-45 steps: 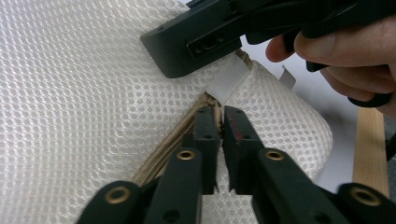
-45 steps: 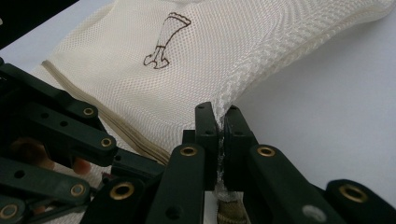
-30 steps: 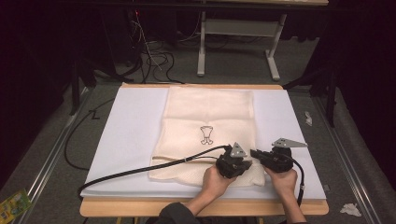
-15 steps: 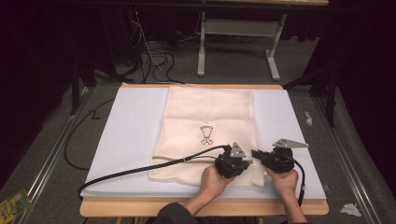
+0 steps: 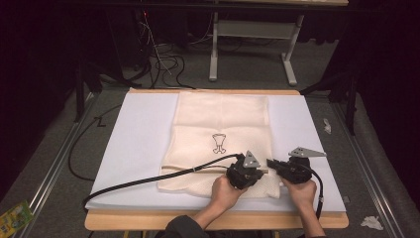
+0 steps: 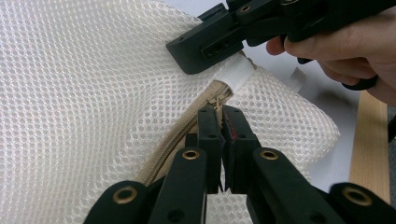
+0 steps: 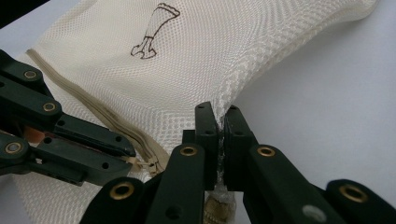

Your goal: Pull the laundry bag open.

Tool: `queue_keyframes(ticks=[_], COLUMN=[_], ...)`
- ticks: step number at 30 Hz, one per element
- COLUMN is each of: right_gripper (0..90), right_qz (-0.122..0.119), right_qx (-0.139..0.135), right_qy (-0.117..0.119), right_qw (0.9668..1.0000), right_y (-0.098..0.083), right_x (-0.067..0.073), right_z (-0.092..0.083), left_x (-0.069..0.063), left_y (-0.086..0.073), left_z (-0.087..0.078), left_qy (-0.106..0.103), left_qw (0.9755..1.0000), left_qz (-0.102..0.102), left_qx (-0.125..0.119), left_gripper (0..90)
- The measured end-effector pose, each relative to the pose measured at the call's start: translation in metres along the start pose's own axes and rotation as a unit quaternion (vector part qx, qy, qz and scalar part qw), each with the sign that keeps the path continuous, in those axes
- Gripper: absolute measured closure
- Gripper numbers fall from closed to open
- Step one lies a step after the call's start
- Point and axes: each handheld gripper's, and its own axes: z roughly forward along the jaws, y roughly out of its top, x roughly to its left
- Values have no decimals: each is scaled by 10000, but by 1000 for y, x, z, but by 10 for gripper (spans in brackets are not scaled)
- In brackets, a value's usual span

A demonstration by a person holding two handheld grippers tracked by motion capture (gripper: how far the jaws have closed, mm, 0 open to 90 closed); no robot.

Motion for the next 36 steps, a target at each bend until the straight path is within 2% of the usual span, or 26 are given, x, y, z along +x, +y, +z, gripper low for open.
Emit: queue_keyframes(ticks=[17, 24, 31, 36], right_gripper=[881, 881, 881, 882], right_qz=[-28, -38, -43, -12], right_qx=[13, 25, 30, 24], right_qy=[-2, -2, -11, -33], right_qw=[10000, 10000, 10000, 10000], right_y=[1, 0, 0, 0], right_x=[1, 0, 1, 0], right_z=[1, 1, 1, 0], left_x=[0, 1, 2, 4], left_y=[2, 1, 1, 1], left_z=[-5, -4, -5, -8], left_qy=[89, 64, 107, 148], left_qw=[9999, 10000, 9999, 9999], left_qz=[50, 1, 46, -1], left_qx=[-15, 14, 45, 57], left_gripper=[872, 872, 872, 872])
